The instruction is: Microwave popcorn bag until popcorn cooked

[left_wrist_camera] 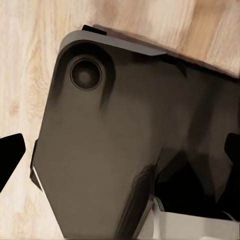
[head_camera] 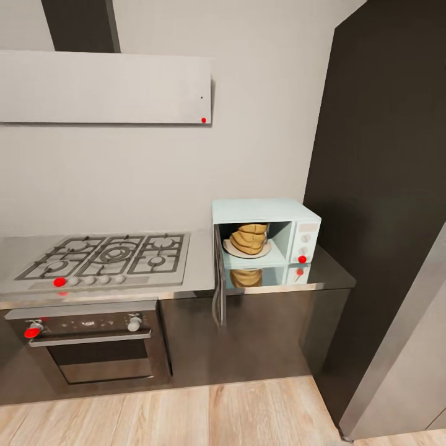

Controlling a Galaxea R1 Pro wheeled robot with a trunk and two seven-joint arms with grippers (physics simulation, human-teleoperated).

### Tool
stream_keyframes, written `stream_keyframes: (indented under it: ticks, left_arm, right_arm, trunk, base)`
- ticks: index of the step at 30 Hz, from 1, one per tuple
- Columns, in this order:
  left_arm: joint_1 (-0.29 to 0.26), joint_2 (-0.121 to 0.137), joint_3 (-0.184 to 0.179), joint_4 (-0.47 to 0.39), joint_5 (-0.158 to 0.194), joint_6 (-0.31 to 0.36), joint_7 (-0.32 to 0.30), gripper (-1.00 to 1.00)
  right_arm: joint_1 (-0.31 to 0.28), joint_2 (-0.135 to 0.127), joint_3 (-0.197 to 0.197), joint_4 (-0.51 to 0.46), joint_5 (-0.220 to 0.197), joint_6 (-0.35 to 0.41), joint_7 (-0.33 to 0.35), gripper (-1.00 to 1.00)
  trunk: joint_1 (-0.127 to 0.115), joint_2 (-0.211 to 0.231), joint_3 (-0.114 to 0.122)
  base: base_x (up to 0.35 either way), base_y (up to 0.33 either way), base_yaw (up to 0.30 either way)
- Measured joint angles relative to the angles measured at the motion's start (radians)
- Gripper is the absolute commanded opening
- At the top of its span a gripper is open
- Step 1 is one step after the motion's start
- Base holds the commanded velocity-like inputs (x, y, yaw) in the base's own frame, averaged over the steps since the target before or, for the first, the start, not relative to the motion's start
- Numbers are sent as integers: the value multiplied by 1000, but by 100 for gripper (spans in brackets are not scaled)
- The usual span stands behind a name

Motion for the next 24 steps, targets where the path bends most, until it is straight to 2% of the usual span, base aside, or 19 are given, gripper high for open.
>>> stream_keyframes:
  ticks: [2,3,4,8,18,19,22,24]
  left_arm:
    - [0,0,-1,0,16,0,-1,100]
    - [0,0,0,0,21,1,-1,100]
    - [0,0,-1,1,22,1,-1,100]
    - [0,0,-2,1,23,1,-1,100]
    - [0,-1,-5,-6,17,0,-2,100]
    - [0,-1,-8,-21,16,0,-2,100]
    - [0,4,-10,-163,20,9,1,100]
    - [-1,10,-10,-323,18,47,3,100]
  right_arm:
    - [65,-1,1,17,1,-13,-41,100]
    - [105,1,1,21,3,-17,-91,100]
    - [114,2,1,21,4,-17,-106,100]
    - [127,2,0,22,7,-20,-131,100]
    - [134,4,1,23,8,-22,-134,100]
    - [134,4,1,22,8,-22,-134,100]
    - [134,3,0,22,8,-22,-135,100]
    - [134,2,0,22,8,-33,-135,100]
  trunk:
    - [0,0,0]
    - [0,0,0]
    - [0,0,0]
    - [0,0,0]
    - [0,0,0]
    - [0,0,0]
    - [0,0,0]
    - [0,0,0]
  base:
    - [0,0,0]
    - [0,0,0]
    - [0,0,0]
    - [0,0,0]
    - [0,0,0]
    - [0,0,0]
    - [0,0,0]
    - [0,0,0]
